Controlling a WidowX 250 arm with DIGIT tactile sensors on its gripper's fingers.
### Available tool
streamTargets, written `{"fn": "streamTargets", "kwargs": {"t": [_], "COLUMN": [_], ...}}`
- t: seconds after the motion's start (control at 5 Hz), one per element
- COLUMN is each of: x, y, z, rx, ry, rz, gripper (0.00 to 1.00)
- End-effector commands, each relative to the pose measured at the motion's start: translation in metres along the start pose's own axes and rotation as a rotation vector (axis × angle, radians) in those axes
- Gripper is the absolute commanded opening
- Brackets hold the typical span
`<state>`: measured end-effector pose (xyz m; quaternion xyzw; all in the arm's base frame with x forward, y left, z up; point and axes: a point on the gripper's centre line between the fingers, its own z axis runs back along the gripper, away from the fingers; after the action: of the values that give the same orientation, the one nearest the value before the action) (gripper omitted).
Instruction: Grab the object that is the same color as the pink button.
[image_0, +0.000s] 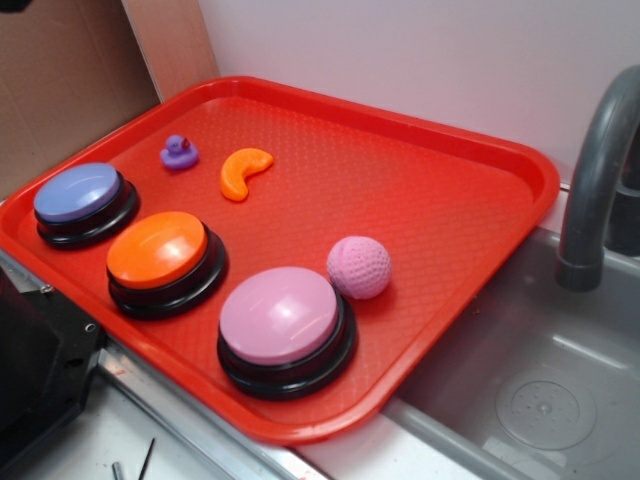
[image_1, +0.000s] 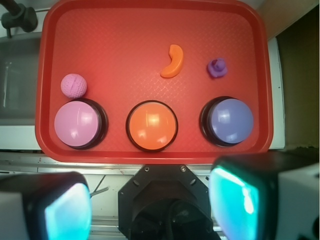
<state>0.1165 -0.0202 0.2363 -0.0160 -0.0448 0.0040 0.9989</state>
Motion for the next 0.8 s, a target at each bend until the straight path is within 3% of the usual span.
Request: {"fn": "streamTargets", "kwargs": {"t": [0.0, 0.2, 0.4, 0.6], "x": [0.0, 0.011, 0.033, 0.05], "y": [0.0, -0.013, -0.031, -0.055], "z": [0.0, -0.012, -0.034, -0.058], "rx": [0.0, -0.03, -0.025, 0.016], "ry": [0.0, -0.05, -0.083, -0.11], "rz": [0.0, 0.054, 0.119, 0.124], "gripper": [1.0, 1.0, 1.0, 1.0]}}
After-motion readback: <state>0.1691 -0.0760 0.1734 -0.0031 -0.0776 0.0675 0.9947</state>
